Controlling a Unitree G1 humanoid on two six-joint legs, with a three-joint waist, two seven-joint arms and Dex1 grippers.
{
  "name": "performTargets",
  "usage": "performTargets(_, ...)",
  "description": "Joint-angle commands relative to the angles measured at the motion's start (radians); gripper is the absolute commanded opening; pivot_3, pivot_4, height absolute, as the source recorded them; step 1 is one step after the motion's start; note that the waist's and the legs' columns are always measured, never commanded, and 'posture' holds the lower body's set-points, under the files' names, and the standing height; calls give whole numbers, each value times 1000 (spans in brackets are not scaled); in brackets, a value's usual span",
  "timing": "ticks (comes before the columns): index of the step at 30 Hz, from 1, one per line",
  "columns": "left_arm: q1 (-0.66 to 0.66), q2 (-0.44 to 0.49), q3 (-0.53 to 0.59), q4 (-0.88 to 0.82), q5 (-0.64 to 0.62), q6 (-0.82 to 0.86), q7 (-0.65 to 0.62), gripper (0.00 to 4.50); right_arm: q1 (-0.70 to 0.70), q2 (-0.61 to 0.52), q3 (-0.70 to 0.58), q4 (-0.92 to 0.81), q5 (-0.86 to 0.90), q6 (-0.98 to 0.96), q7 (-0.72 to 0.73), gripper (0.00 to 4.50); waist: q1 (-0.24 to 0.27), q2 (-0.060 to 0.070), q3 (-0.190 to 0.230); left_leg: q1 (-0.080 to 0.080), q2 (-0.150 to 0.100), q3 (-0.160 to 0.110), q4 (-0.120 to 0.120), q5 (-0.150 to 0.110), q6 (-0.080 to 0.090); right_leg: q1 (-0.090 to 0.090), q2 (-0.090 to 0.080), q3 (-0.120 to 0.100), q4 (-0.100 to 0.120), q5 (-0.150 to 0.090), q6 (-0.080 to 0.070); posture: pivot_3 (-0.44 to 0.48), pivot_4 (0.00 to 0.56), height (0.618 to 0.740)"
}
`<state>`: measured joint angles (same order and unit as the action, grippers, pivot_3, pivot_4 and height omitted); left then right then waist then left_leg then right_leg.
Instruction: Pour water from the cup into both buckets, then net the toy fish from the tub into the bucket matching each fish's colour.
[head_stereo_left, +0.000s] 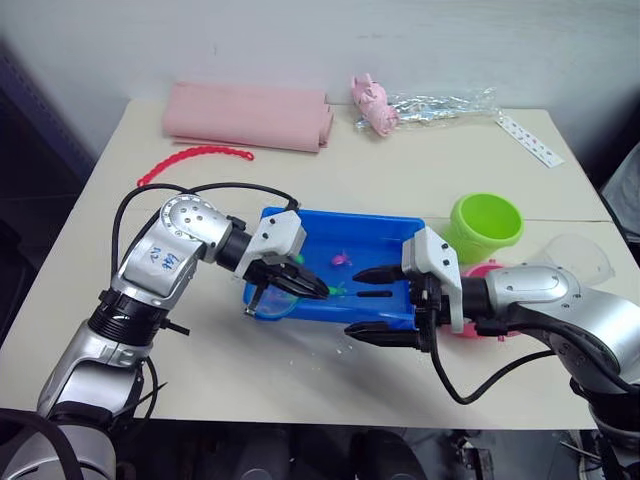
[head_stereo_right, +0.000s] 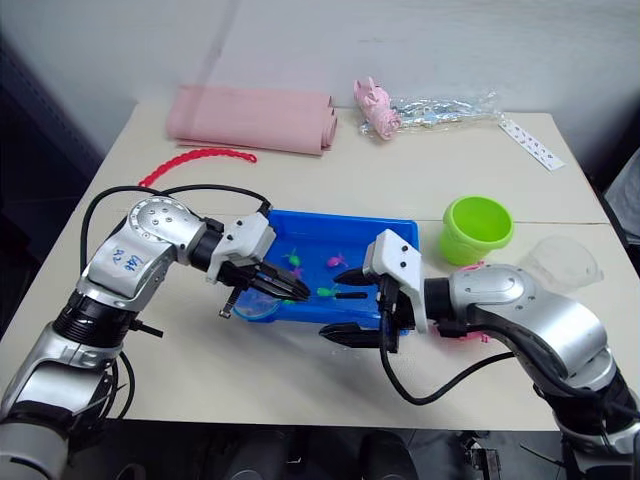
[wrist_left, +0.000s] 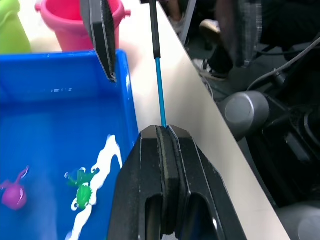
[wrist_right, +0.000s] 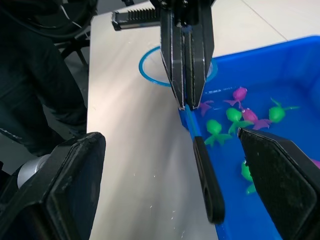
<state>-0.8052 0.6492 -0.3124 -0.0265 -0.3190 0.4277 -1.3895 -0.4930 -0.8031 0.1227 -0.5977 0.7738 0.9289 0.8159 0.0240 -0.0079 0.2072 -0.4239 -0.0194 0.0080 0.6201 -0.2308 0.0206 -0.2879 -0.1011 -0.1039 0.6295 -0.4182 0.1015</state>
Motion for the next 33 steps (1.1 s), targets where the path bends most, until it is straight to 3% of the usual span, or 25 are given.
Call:
performTargets(1, -17, -9, 6, -16, 6, -1, 6, 49, -30, 8, 0, -19, 7, 21, -8, 4500, 0, 0, 0, 0, 0, 0, 0, 0, 0, 0, 0, 0, 0, 0, 0, 0, 150, 740)
performTargets(4, -12, -21, 17, -21, 0, 9, 19, 49, -37, 9, -1, -16, 5, 28, -8, 4500, 0, 0, 0, 0, 0, 0, 0, 0, 0, 0, 0, 0, 0, 0, 0, 0, 150, 740)
performTargets(6, -7, -20, 15, -23, 5, 11, 20, 0, -41, 16, -3, -12, -3, 19, -8, 3961, 0, 0, 0, 0, 0, 0, 0, 0, 0, 0, 0, 0, 0, 0, 0, 0, 150, 740)
performTargets(8, 0, -14, 11, -25, 11, 9, 20, 0, -46, 24, -10, -10, -2, 18, -11, 3201, -1, 0, 0, 0, 0, 0, 0, 0, 0, 0, 0, 0, 0, 0, 0, 0, 150, 740)
performTargets(10, 5, -14, 13, -27, 9, 10, 23, 0, -47, 27, -14, -11, 0, 23, -9, 2066, -2, 0, 0, 0, 0, 0, 0, 0, 0, 0, 0, 0, 1, 0, 0, 0, 150, 740)
performTargets(14, 12, -18, 13, -30, 10, 10, 33, 0, -46, 20, -15, -13, -1, 24, -2, 208, 0, 0, 0, 0, 0, 0, 0, 0, 0, 0, 0, 0, 1, 0, 0, 0, 150, 740)
performTargets(15, 17, -16, 13, -31, 12, 6, 32, 0, -45, 18, -18, -14, -1, 24, 0, 27, 0, 0, 0, 0, 0, 0, 0, 0, 0, 0, 0, 0, 1, 0, 0, 0, 150, 740)
performTargets(19, 42, -16, 41, -40, -17, 12, 36, 0, -30, 5, -33, -21, 2, 19, 11, 27, -2, 0, 0, 0, 0, 0, 1, 0, 0, 0, 0, 0, 1, 0, 0, 0, 150, 740)
performTargets(24, 56, -64, 252, -71, -274, 205, 105, 1850, -6, -7, -56, -27, -37, -50, 23, 0, -1, 0, 0, 0, 0, -1, 2, 0, 0, 0, 0, 0, 2, 0, 0, 0, 150, 740)
performTargets(30, 40, -29, 475, -46, -399, 279, 227, 4465, 35, -67, -127, 1, -51, -122, 86, 0, -2, 0, 0, 0, 0, -1, 5, 0, 0, 0, -1, 0, 6, 0, 0, 0, 150, 740)
performTargets(33, 102, 39, 539, 28, -301, 86, 185, 4465, 75, -92, -183, 20, -74, -171, 100, 0, -3, 0, 0, 0, 0, -1, 6, 0, 0, 0, -1, 0, 7, 0, 0, 0, 150, 740)
